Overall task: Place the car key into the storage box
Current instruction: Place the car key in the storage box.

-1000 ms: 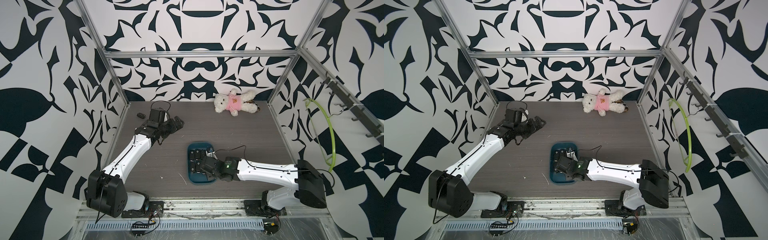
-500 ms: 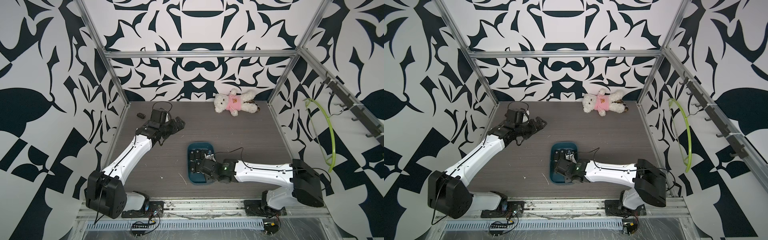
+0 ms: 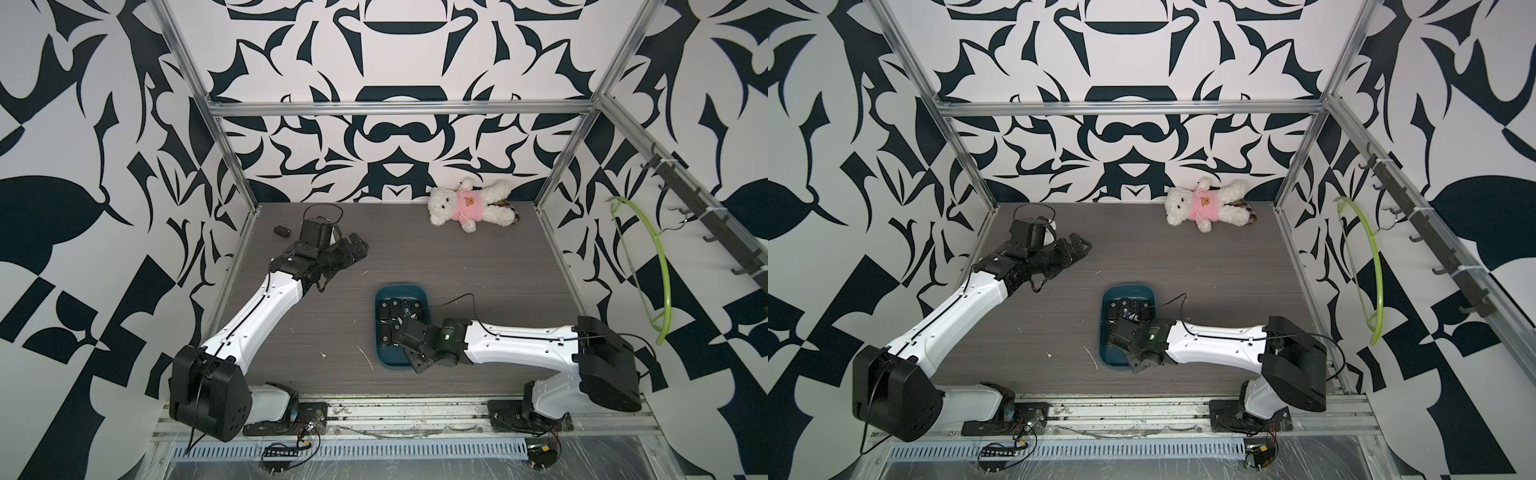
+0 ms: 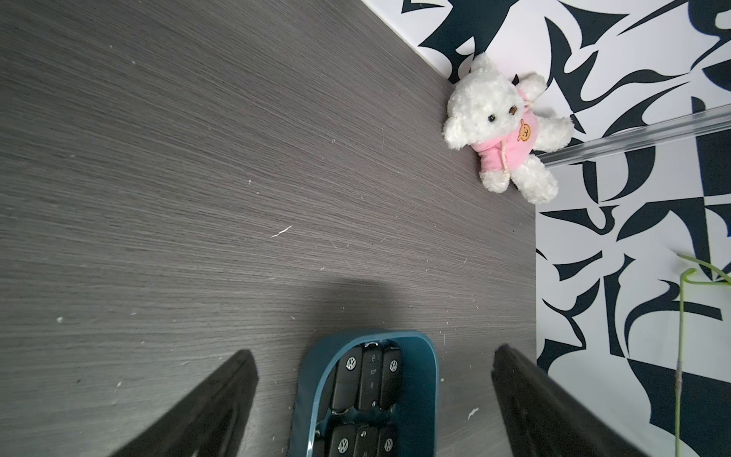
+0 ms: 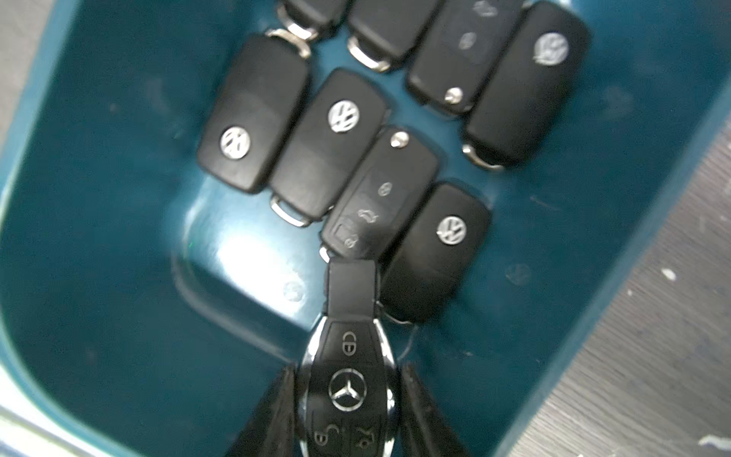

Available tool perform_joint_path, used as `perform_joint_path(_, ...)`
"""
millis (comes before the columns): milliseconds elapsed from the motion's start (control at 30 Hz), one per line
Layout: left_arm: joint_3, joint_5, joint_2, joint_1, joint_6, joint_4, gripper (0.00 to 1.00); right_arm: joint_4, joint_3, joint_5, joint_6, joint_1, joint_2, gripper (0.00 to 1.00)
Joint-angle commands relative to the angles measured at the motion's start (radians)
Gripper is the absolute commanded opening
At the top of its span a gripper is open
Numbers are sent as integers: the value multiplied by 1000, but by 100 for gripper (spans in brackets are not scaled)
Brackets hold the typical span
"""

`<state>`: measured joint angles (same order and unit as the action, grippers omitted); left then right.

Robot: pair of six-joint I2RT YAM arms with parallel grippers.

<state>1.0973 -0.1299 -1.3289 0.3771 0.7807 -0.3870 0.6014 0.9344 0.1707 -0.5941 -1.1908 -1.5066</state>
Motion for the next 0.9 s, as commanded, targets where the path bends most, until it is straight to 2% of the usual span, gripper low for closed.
perform_joint_path(0,-21,19,26,6,9,-12,99,11,31,-39,81,14,5,31)
perform_joint_path(767,-37,39,43,11,11,-14,99,-10,33,-144,186,70,-60,37)
perform_joint_path(833,-37,41,42,11,10,-15,99,-10,34,-144,185,70,-61,41)
perform_joint_path(867,-37,40,43,11,11,-16,99,-9,35,-145,186,72,-61,46)
